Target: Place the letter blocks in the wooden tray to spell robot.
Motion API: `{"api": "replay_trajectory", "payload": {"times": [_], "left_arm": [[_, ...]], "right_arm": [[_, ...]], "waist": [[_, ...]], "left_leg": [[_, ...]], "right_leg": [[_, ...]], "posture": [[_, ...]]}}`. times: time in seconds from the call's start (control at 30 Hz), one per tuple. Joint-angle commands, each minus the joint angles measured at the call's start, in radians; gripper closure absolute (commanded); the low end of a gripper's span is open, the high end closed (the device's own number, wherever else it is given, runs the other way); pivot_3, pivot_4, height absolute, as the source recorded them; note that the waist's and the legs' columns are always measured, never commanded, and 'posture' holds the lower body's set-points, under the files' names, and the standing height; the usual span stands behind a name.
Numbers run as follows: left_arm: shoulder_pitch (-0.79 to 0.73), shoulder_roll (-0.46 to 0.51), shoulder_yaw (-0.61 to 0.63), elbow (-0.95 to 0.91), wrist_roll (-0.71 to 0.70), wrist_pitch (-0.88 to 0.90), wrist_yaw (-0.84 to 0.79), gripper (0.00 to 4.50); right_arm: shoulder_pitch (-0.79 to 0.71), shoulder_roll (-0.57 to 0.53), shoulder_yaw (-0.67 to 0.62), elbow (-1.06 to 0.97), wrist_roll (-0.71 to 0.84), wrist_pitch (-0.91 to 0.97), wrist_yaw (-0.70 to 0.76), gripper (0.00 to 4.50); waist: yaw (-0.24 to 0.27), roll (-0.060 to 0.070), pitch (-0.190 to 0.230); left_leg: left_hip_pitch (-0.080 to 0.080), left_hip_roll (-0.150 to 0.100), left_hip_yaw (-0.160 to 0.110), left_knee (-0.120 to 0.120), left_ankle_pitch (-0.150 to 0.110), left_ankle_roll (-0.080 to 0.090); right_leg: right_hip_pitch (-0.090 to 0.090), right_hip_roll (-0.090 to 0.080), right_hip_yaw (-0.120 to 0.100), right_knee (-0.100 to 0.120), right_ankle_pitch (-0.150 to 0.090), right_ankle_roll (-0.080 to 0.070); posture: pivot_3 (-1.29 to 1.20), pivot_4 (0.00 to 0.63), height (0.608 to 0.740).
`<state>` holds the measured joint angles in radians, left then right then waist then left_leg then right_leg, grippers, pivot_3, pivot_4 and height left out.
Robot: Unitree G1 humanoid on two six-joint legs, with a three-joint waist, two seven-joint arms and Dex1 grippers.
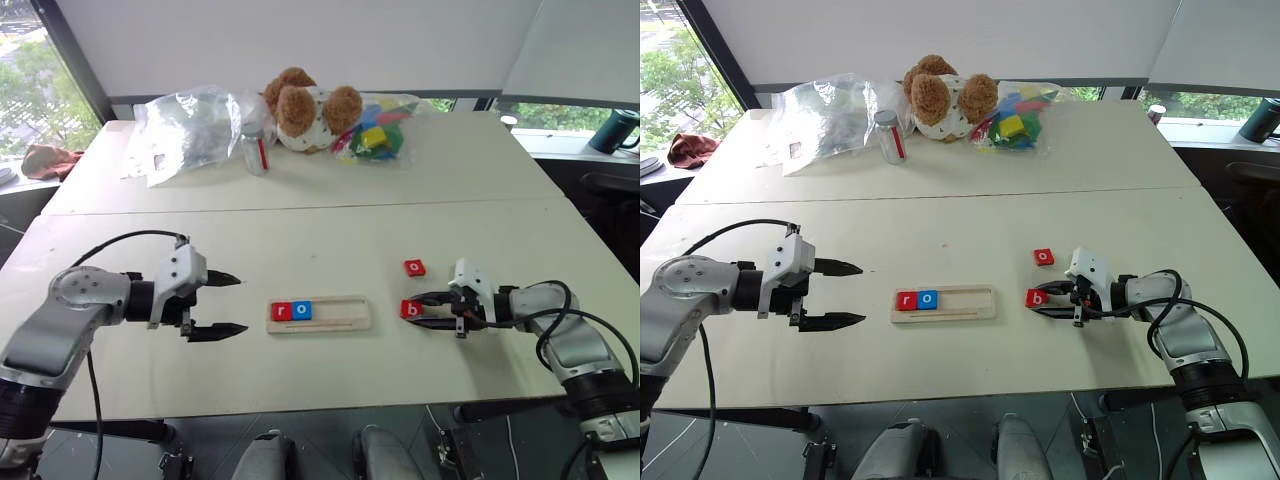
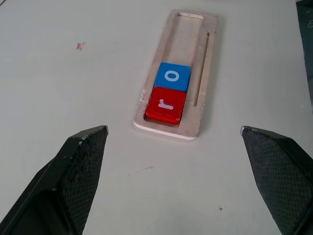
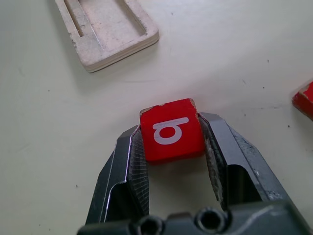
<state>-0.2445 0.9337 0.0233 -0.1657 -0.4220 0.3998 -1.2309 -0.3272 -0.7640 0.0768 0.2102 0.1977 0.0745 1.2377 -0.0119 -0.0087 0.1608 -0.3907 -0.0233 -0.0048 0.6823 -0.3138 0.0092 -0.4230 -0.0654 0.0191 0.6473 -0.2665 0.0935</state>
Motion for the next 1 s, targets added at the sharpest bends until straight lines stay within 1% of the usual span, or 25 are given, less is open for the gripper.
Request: {"api": "replay_trajectory", "payload": {"times": [0.03, 0.13, 0.2, 0.33, 0.47, 0.7, 1.0], "left_arm": [[-0.008, 0.027, 0.043, 0.020, 0.007, -0.031, -0.011, 0.00], [0.005, 0.040, 0.035, 0.036, 0.018, -0.047, -0.024, 0.00], [0.019, 0.041, 0.026, 0.031, 0.025, -0.058, -0.025, 0.00], [0.038, 0.030, 0.018, 0.012, 0.023, -0.052, -0.016, 0.00], [0.055, 0.025, 0.012, 0.002, 0.030, -0.058, -0.006, 0.00], [0.077, 0.008, 0.015, -0.018, 0.032, -0.054, 0.021, 0.00], [0.091, -0.006, 0.016, -0.032, 0.033, -0.048, 0.045, 0.00]], "right_arm": [[-0.050, 0.013, -0.007, -0.094, 0.027, 0.045, -0.015, 3.35], [-0.130, 0.042, 0.045, -0.202, 0.050, 0.166, -0.001, 3.35], [-0.175, 0.069, 0.107, -0.235, 0.023, 0.201, 0.008, 3.35], [-0.276, 0.150, 0.221, -0.189, -0.059, 0.232, -0.024, 3.35], [-0.337, 0.201, 0.292, -0.132, -0.118, 0.221, -0.034, 3.35], [-0.371, 0.242, 0.350, -0.119, -0.142, 0.247, -0.014, 3.35], [-0.367, 0.292, 0.357, -0.075, -0.157, 0.251, -0.034, 3.35]], "waist": [[0.000, 0.000, 0.000], [-0.008, 0.000, 0.000], [-0.006, 0.001, 0.000], [-0.001, 0.000, 0.000], [0.003, 0.000, 0.000], [-0.003, 0.000, 0.000], [-0.003, 0.000, 0.000]], "left_leg": [[0.000, 0.000, 0.000, 0.000, 0.000, 0.000], [0.000, 0.000, 0.000, 0.000, 0.001, -0.001], [0.000, 0.000, 0.000, -0.001, 0.001, -0.001], [-0.001, 0.001, 0.000, -0.002, 0.001, -0.002], [-0.003, -0.001, 0.000, 0.000, 0.001, -0.002], [-0.003, -0.001, 0.000, -0.001, 0.001, -0.002], [-0.003, -0.001, 0.000, -0.001, 0.001, -0.002]], "right_leg": [[0.000, 0.000, 0.000, 0.000, 0.000, 0.000], [-0.001, 0.000, 0.001, 0.001, 0.000, 0.000], [-0.002, 0.000, 0.001, 0.002, 0.000, 0.000], [-0.003, 0.000, 0.000, 0.001, 0.000, 0.000], [-0.003, -0.001, -0.001, 0.001, 0.000, 0.000], [-0.004, -0.001, -0.001, 0.001, 0.000, 0.000], [-0.004, -0.001, -0.001, 0.001, 0.000, 0.000]], "posture": [[0.00, 0.150, 0.740], [0.00, 0.150, 0.740], [0.00, 0.150, 0.740], [0.00, 0.150, 0.740], [0.00, 0.150, 0.740], [0.00, 0.150, 0.740], [0.00, 0.150, 0.740]]}}
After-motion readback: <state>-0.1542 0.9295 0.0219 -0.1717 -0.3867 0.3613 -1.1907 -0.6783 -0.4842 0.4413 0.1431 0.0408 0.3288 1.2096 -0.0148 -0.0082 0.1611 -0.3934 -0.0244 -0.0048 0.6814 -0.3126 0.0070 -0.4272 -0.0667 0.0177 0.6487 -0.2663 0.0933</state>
